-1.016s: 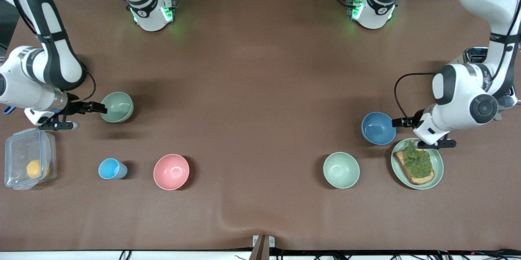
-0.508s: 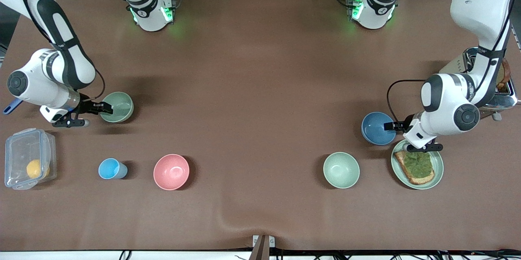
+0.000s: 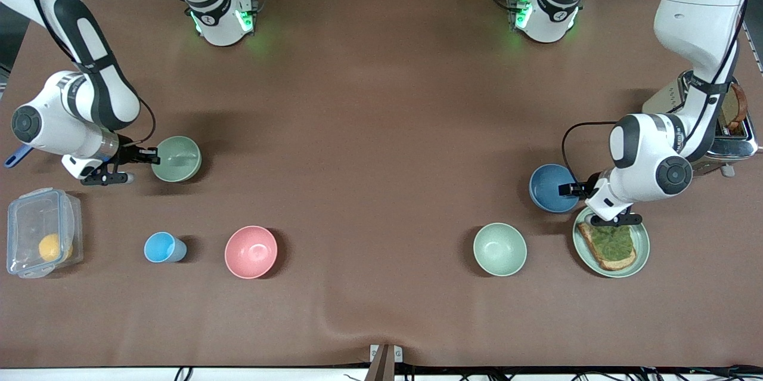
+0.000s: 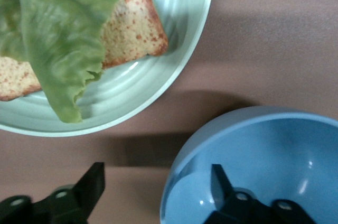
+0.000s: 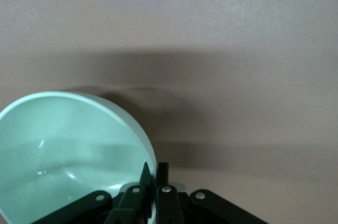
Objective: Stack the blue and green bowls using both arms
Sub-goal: 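Grip the green bowl with the right gripper while the left gripper grips the blue bowl, then slide the green bowl with the right gripper while the left gripper carries the blue bowl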
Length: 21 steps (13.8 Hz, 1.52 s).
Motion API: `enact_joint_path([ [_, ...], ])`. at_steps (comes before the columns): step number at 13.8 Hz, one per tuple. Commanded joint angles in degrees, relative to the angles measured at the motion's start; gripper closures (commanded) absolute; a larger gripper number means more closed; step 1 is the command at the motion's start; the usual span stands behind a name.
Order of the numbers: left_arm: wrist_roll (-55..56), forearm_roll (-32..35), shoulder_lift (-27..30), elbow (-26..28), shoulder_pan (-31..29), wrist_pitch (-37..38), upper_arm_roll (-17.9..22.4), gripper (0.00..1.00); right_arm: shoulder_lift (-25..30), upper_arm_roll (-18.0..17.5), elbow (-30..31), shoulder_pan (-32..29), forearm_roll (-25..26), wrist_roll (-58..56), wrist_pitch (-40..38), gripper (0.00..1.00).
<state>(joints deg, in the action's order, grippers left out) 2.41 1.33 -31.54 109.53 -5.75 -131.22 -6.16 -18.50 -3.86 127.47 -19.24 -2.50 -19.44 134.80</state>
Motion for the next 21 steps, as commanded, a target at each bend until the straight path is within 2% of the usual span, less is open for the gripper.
enact_joint_path([
  [1, -0.04, 0.95, -0.19, -0.46, 0.30, -0.44, -0.08, 0.88, 1.09, -0.89, -3.17, -0.54, -2.15, 0.37, -6.71, 1.00],
  [2, 0.23, 0.87, -0.19, -0.46, 0.65, -0.36, -0.08, 1.00, 1.27, -0.98, -5.02, -0.28, -2.94, 1.07, -10.22, 1.00],
  [4, 0.41, 0.87, -0.19, -0.46, 0.83, -0.35, -0.08, 1.00, 2.06, -1.15, -7.92, 0.86, -4.09, 3.52, -15.94, 1.00],
  [6, 0.41, 0.87, -0.19, -0.46, 0.83, -0.35, -0.08, 1.00, 4.16, -1.15, -8.02, 3.75, -4.44, 9.83, -18.24, 1.00],
  [8, 0.49, 0.87, -0.19, -0.55, 0.83, -0.35, -0.08, 1.00, 6.36, -1.24, -8.02, 7.35, -4.97, 15.90, -20.53, 1.00],
  [10, 0.49, 0.87, -0.02, -0.55, 0.74, -0.35, -0.08, 1.00, 7.94, -1.24, -8.02, 11.74, -7.68, 22.92, -22.03, 1.00],
  [12, -0.20, 0.87, 1.82, -0.64, -0.22, -0.35, -0.08, 1.00, 9.18, -1.33, -8.11, 16.31, -9.09, 31.35, -22.65, 1.00],
  [14, -0.47, 0.69, 3.41, -1.68, -1.18, 0.26, -0.17, 1.00, 9.80, -1.24, -8.02, 22.54, -12.42, 39.53, -22.21, 1.00],
  [16, 0.05, 0.43, 4.29, -2.39, -1.45, 0.70, -0.17, 1.00, 9.71, -1.24, -8.11, 28.34, -13.23, 48.31, -19.24, 1.00],
  [18, 0.49, -4.99, 4.73, -3.53, -1.45, 1.05, -0.08, 1.00, 9.27, -1.24, -8.11, 34.50, -13.32, 56.49, -15.81, 1.00],
  [21, 1.19, -10.27, 5.78, -5.12, -2.59, 2.63, -0.08, 1.00, 6.47, -1.24, -7.67, 43.20, -14.19, 70.02, -5.72, 1.00],
])
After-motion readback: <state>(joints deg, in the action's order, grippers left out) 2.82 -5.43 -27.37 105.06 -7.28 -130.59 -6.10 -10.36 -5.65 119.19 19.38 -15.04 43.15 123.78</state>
